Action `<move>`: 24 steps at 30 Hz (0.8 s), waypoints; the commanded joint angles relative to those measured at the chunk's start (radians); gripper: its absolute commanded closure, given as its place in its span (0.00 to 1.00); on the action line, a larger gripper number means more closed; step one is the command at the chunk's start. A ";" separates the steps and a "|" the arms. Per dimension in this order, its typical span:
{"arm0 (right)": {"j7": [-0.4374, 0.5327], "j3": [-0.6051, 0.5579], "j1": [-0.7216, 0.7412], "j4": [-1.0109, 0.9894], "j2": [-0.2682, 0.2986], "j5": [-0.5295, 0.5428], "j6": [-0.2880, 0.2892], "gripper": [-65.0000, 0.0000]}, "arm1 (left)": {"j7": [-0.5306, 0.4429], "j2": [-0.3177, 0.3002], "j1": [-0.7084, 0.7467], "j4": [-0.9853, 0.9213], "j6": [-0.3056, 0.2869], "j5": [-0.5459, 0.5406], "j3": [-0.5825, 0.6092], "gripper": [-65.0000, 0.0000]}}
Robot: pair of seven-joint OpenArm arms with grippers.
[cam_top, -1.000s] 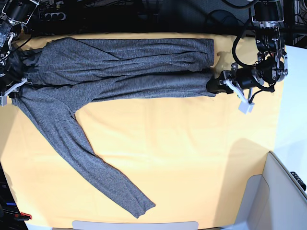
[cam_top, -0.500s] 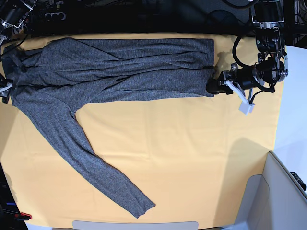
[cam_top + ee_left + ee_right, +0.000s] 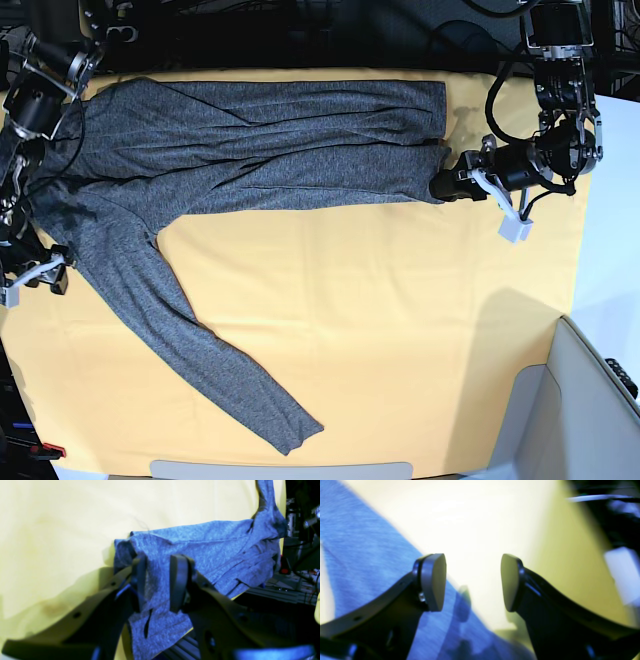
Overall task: Fold the T-shirt properly
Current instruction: 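Release the right gripper and move it to the sleeve near the right gripper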
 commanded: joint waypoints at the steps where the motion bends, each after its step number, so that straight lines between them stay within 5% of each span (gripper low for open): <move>1: 0.024 -0.012 0.061 -0.036 0.029 0.002 -0.004 0.47 | -0.003 -0.013 -0.015 0.016 -0.004 -0.021 -0.009 0.75; 7: 0.027 -0.067 0.205 -0.234 -0.002 -0.001 -0.002 0.47 | -0.003 -0.013 -0.016 0.016 -0.004 -0.019 -0.009 0.75; 24: 0.030 -0.146 0.156 -0.318 -0.008 -0.004 -0.002 0.52 | -0.003 -0.013 -0.016 0.016 -0.004 -0.019 -0.009 0.75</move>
